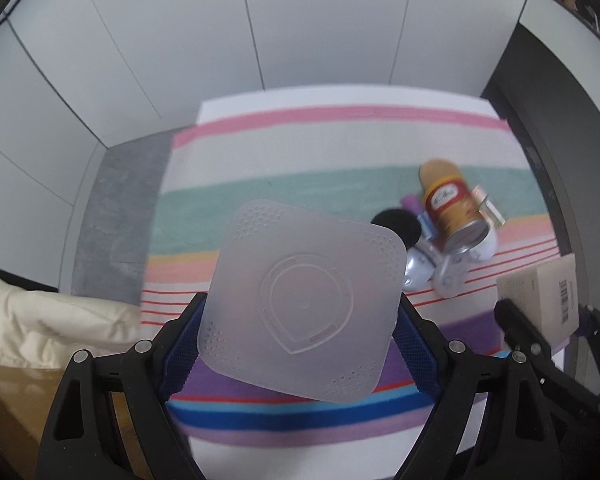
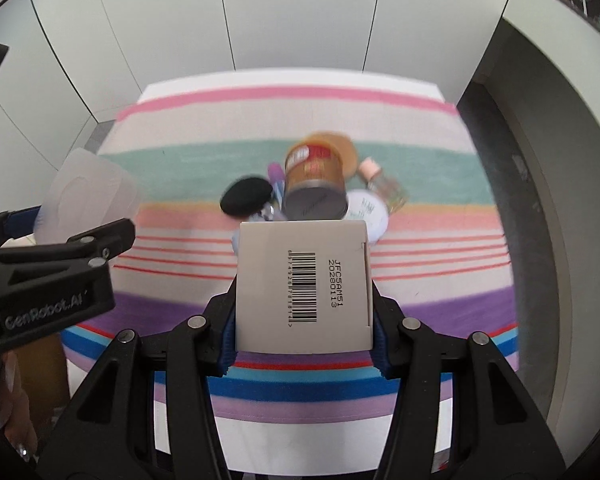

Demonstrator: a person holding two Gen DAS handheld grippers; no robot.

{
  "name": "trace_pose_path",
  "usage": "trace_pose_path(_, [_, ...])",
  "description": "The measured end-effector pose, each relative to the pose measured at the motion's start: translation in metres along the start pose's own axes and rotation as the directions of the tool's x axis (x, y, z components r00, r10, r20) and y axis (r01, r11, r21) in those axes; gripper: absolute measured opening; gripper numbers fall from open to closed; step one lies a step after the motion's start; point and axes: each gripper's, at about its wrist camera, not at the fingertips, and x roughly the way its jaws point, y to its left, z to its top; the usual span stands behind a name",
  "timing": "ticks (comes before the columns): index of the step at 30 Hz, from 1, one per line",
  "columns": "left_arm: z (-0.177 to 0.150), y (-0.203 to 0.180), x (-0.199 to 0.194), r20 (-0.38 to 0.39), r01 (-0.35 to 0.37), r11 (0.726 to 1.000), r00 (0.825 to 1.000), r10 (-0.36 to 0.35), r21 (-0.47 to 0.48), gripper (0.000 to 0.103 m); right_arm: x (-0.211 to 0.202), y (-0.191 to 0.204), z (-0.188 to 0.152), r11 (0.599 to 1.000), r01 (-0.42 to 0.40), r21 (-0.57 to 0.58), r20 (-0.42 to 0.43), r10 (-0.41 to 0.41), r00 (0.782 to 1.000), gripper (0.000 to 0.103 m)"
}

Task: Organize objects
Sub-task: 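Lift the frosted case and white box and carry both over the cardboard box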

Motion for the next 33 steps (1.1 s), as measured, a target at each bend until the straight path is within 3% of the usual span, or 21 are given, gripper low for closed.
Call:
trace_pose_path(12, [0.026, 0.032, -0.139, 0.118, -0.009, 0.997, 0.993, 0.018, -0.083, 0.088, -0.119, -0.002, 0.063, 0.999, 0.021, -0.025, 0.143, -0.018, 0.99, 0.053])
trace_pose_path(22, [0.035, 0.051, -0.255, 0.276, -0.019, 0.994, 0.96, 0.048, -0.105, 0.088, -0.217, 0.007, 0.091, 0.999, -0.026, -0.036, 0.237, 0.034, 0.971, 0.053])
trace_pose_path(33, [0.018, 0.046, -0.293, 0.306, -0.006, 0.995, 0.951, 0.035, -0.096, 0.088, -0.266, 0.013, 0.085, 0.997, -0.033, -0.066, 0.292, 0.051, 0.955, 0.053])
